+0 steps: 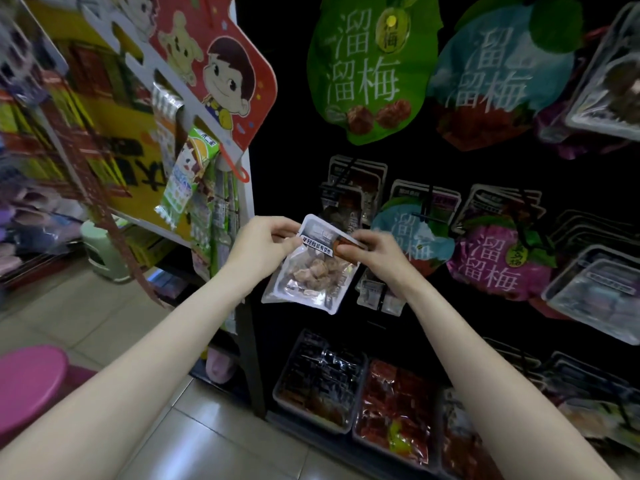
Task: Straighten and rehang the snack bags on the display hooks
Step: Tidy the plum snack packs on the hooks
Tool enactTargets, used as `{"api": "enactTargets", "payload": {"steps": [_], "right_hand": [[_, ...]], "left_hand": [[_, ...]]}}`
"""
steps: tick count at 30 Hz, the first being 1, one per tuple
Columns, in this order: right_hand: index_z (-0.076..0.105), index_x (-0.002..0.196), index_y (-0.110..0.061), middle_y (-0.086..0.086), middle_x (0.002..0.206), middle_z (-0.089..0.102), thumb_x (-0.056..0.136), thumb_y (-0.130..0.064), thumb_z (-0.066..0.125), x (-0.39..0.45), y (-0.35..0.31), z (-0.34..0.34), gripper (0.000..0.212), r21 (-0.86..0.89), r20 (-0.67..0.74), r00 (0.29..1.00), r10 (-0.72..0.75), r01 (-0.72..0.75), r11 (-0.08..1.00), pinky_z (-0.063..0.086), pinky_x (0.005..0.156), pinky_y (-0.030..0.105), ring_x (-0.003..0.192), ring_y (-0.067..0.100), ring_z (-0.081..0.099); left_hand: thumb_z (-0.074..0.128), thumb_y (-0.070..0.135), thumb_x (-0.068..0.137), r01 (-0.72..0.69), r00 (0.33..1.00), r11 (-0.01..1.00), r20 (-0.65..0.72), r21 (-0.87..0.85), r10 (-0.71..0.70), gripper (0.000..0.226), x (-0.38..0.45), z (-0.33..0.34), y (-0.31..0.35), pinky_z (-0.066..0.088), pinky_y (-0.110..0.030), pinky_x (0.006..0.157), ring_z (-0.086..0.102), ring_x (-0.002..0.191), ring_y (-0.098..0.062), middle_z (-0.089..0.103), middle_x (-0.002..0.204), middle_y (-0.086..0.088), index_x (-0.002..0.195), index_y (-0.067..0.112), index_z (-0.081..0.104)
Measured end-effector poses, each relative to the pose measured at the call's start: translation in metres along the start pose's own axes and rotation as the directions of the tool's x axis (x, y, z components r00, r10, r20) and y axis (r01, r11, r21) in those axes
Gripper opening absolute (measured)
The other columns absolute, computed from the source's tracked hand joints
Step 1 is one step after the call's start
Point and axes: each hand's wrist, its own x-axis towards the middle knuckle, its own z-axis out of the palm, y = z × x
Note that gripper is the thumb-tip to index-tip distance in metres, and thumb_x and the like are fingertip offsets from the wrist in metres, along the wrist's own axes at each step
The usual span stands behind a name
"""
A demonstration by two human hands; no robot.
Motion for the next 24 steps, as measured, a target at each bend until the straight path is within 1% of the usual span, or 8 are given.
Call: {"api": "enactTargets", "payload": {"steps": [2,5,8,11,14,17,19,24], "right_hand": [[0.070,0.086,-0.011,-0.002,0.078,0.066,0.085,-0.013,0.066,0.006,0.004,-0.002,0.004,-0.024,-0.138,0.990,-0.001,-0.002,1.000,0.042,0.071,0.018,0.074,0.002,0.061],[0.071,0.101,-0.009,0.004,0.098,0.070,0.087,-0.021,0.065,0.022,0.007,-0.007,0.019,-0.257,-0.295,0.955,-0.010,-0.069,0.964,0.041,0.077,0.024,0.093,0.015,0.061],[0.067,0.113,-0.008,0.005,0.115,0.067,0.089,-0.024,0.063,0.033,0.003,-0.013,0.029,-0.427,-0.335,0.940,-0.069,-0.086,0.900,0.040,0.089,0.023,0.112,0.020,0.057],[0.067,0.113,-0.008,0.006,0.112,0.068,0.089,-0.021,0.062,0.042,-0.007,-0.012,0.028,-0.498,-0.325,0.927,-0.186,0.000,0.867,0.039,0.083,0.017,0.108,0.019,0.061],[0.067,0.113,-0.008,0.006,0.110,0.069,0.091,-0.019,0.060,0.054,-0.010,-0.012,0.026,-0.486,-0.376,0.894,-0.241,0.031,0.873,0.045,0.087,0.024,0.106,0.019,0.062],[0.066,0.113,-0.008,0.008,0.111,0.068,0.091,-0.019,0.060,0.060,-0.008,-0.007,0.026,-0.510,-0.322,0.902,-0.287,0.090,0.855,0.049,0.089,0.033,0.107,0.021,0.062],[0.067,0.111,-0.007,0.009,0.110,0.069,0.092,-0.020,0.059,0.061,-0.008,-0.002,0.025,-0.514,-0.327,0.903,-0.279,0.078,0.854,0.047,0.085,0.029,0.105,0.022,0.062],[0.067,0.112,-0.005,0.010,0.110,0.069,0.093,-0.021,0.057,0.063,-0.004,0.003,0.027,-0.468,-0.370,0.891,-0.261,0.064,0.881,0.046,0.084,0.028,0.103,0.023,0.063]], "left_hand": [[0.066,0.007,0.083,0.003,0.999,1.000,0.036,0.000,-0.003,0.014,0.000,0.003,0.002,0.044,-0.017,0.071,0.055,0.070,-0.005,0.061,0.075,0.010,0.091,0.019,0.065],[0.064,0.008,0.085,-0.042,0.998,0.991,0.054,0.126,0.036,0.022,-0.002,0.001,0.004,0.041,-0.006,0.059,0.053,0.064,0.000,0.060,0.072,0.011,0.101,0.022,0.063],[0.063,0.008,0.086,-0.072,0.996,0.966,0.068,0.248,0.057,0.031,-0.006,-0.006,0.002,0.043,-0.014,0.063,0.056,0.071,-0.003,0.060,0.073,0.012,0.115,0.019,0.061],[0.057,0.004,0.088,-0.061,0.997,0.951,0.063,0.304,0.043,0.027,-0.006,-0.012,-0.002,0.050,-0.030,0.072,0.062,0.077,-0.015,0.062,0.075,0.004,0.110,0.017,0.065],[0.051,0.003,0.091,-0.072,0.993,0.937,0.114,0.342,0.035,0.025,-0.007,-0.015,-0.003,0.053,-0.040,0.077,0.063,0.080,-0.025,0.065,0.082,-0.007,0.107,0.014,0.066],[0.049,0.004,0.093,-0.077,0.991,0.926,0.131,0.369,0.030,0.027,-0.007,-0.013,-0.004,0.049,-0.032,0.081,0.062,0.091,-0.022,0.063,0.095,-0.003,0.111,0.017,0.065],[0.047,0.005,0.094,-0.054,0.993,0.927,0.115,0.371,0.012,0.029,-0.006,-0.010,-0.003,0.044,-0.027,0.075,0.060,0.096,-0.024,0.058,0.105,-0.002,0.115,0.018,0.064],[0.043,0.005,0.096,-0.032,0.991,0.943,0.131,0.330,-0.012,0.029,-0.002,-0.005,0.005,0.045,-0.031,0.078,0.059,0.094,-0.029,0.049,0.101,-0.001,0.112,0.014,0.065]]}}
